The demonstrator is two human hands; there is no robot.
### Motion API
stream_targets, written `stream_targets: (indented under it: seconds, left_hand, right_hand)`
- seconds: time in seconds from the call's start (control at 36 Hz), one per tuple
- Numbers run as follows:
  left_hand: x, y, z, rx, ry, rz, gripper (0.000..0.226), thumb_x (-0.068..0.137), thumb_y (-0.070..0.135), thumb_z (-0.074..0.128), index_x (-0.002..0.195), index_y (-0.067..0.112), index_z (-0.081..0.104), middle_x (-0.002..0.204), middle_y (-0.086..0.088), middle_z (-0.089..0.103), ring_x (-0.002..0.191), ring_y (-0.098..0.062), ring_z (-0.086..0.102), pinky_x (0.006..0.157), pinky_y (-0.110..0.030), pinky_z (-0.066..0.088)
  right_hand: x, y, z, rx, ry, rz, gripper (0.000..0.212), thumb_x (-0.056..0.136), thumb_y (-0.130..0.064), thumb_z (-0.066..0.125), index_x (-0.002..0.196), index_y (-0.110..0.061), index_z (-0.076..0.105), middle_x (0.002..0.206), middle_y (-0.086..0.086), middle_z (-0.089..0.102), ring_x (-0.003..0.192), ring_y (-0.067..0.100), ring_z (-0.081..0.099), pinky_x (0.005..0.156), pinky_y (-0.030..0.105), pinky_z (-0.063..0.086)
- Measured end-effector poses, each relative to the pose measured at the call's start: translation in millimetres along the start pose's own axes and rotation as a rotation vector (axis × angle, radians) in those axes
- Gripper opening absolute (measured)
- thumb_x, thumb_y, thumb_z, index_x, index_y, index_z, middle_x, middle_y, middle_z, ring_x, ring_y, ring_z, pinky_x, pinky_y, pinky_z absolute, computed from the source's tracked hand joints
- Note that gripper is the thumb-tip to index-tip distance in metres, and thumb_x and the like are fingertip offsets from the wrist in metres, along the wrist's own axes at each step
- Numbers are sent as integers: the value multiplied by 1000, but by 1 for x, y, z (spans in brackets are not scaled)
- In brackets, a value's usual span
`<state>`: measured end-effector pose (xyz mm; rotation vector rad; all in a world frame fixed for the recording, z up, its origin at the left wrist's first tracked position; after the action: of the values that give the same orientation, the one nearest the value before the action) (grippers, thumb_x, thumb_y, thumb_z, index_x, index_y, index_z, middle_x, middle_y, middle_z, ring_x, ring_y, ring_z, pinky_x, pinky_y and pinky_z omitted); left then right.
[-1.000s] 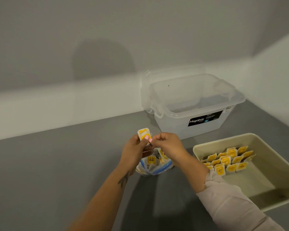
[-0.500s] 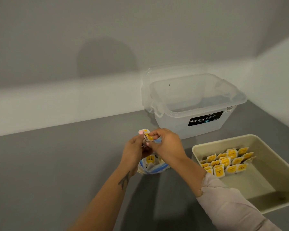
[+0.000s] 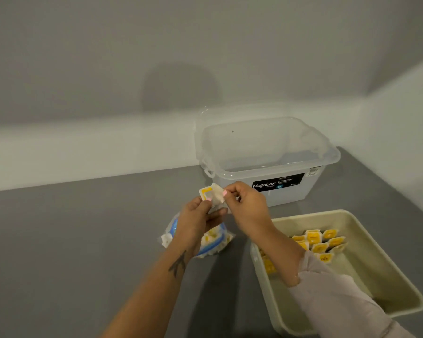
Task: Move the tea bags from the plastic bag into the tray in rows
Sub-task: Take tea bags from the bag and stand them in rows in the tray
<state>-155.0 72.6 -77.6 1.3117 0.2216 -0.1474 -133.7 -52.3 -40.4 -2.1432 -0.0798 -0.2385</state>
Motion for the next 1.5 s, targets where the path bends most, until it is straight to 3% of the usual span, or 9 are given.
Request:
stream_targets:
  seconds: [0.19,0.36,0.47,0.61,0.75,1.06,1.19,1.33,1.5]
  left_hand:
    - [-6,-2,34,-134,27,-4,20,101,13,38,101,9,58,92,-12,72,78,-18,71,72,-27,59]
    - [-12,0,62,-167,34,6,19,100,10,38,96,5,56,84,-14,70,66,-15,71,65,-25,57]
    - [-14,-7,81,-153,-11,-35,27,101,12,37,119,-2,51,86,-16,69,63,-15,70,60,-23,58]
    - [-19,-18,111,-126,-116,-59,49,100,8,32,145,27,27,80,-11,71,62,-17,67,57,-24,56]
    - [-25,-23,144,-114,-214,-81,34,100,12,28,124,9,52,88,-12,70,67,-16,69,60,-24,57]
    - [-21,-28,173,112,-72,98,19,89,26,59,84,10,67,81,-7,70,72,-15,70,67,-23,58]
    - [-19,-33,175,250,-12,165,32,90,28,60,90,-3,67,87,-16,70,77,-17,71,69,-23,57]
    - [-23,-41,183,330,-33,190,25,87,29,64,88,5,71,80,-12,70,76,-18,68,72,-29,58]
    - [-22,-52,173,334,20,176,20,94,17,55,111,22,66,91,-4,71,84,-14,67,69,-26,57]
  right_hand:
    - [6,15,-38,107,-63,-7,35,91,-10,56,120,-30,56,76,0,61,65,8,54,63,20,43]
    - [9,31,-66,104,-164,-72,29,93,-2,48,105,-20,68,80,-12,62,57,-13,54,55,6,39]
    - [10,37,-87,22,-217,-164,35,85,4,58,104,-22,71,95,-9,64,70,-15,53,64,4,37]
    - [11,37,-118,-13,-252,-269,15,82,-14,72,94,-22,75,91,-9,61,78,-6,55,70,6,38]
    - [15,44,-147,-82,-261,-230,6,87,-22,68,91,-20,72,81,-4,68,70,2,57,68,23,45]
    - [17,72,-179,12,-264,-77,10,87,-17,67,87,-25,62,72,-4,66,52,-4,54,55,17,40]
    - [15,81,-189,55,-218,-52,9,84,-16,71,80,-22,65,71,-6,61,52,-4,52,54,13,41]
    - [11,83,-203,89,-207,-25,23,78,-10,76,70,-28,63,65,-6,62,50,-5,53,47,6,38]
    - [1,89,-217,-79,-262,-33,9,79,-10,74,80,-19,71,77,0,67,73,10,56,72,26,46]
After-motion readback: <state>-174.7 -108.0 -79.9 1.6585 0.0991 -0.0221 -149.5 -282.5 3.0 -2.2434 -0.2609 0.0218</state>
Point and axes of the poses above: each hand's wrist, its own x-axis towards the middle knuckle, its own z-axis out of the palm, y = z × x, the point moved 7 cm from there along x, towards the middle knuckle
